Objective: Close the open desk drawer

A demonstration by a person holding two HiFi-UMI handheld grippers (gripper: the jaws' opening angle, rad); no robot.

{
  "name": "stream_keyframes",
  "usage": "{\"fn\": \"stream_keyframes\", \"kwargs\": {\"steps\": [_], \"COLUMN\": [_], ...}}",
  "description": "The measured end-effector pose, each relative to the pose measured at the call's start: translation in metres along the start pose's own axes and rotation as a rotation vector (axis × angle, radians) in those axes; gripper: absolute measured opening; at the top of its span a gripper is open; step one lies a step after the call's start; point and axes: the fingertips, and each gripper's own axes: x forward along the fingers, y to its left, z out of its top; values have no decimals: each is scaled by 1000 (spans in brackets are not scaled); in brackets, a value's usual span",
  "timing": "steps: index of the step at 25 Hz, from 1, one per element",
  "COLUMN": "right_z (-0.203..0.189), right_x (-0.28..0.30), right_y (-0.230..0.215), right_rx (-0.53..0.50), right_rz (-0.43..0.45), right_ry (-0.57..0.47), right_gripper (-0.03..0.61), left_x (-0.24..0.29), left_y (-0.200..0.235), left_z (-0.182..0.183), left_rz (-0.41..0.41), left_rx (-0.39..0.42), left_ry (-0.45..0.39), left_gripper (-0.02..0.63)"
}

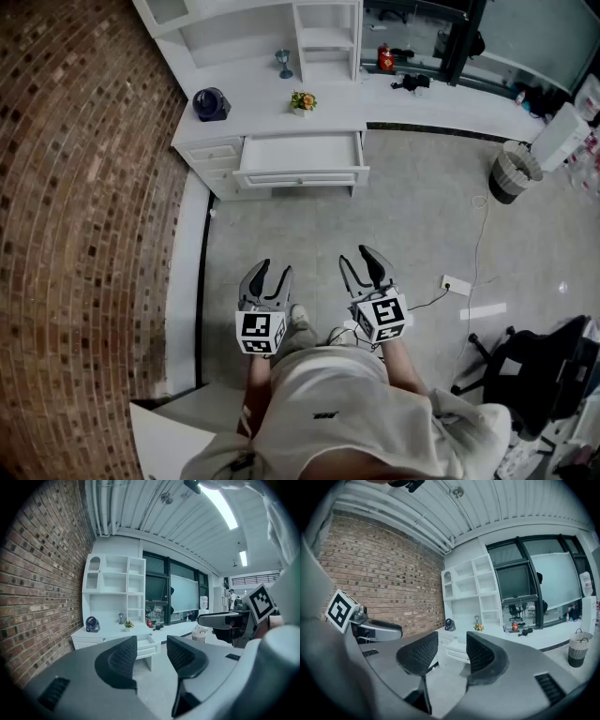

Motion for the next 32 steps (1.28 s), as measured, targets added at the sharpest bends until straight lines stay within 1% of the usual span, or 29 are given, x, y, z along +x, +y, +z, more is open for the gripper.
{"fn": "stream_keyframes", "kwargs": {"steps": [6, 12, 19, 23, 28, 32], "right_z": [2, 5, 3, 5, 6, 8], "right_x": [19, 61, 119, 147, 164, 173], "right_y": [2, 1, 1, 1, 1, 0], "right_rx": [16, -10, -13, -12, -12, -18], "right_rz": [7, -4, -47, -80, -109, -118], "right_ry": [-13, 14, 64, 83, 84, 75], "right_gripper": [170, 172, 170, 170, 170, 170], "left_x": [11, 47, 89, 107, 120, 123], "left_y": [11, 44, 96, 124, 144, 151], "left_z": [0, 2, 11, 13, 12, 13], "left_rz": [-1, -29, -61, -73, -87, -92], "left_rx": [4, -18, -15, -21, -22, -24], "left_ry": [-10, -27, -39, -31, -39, -39], "left_gripper": [210, 207, 204, 202, 201, 199]}}
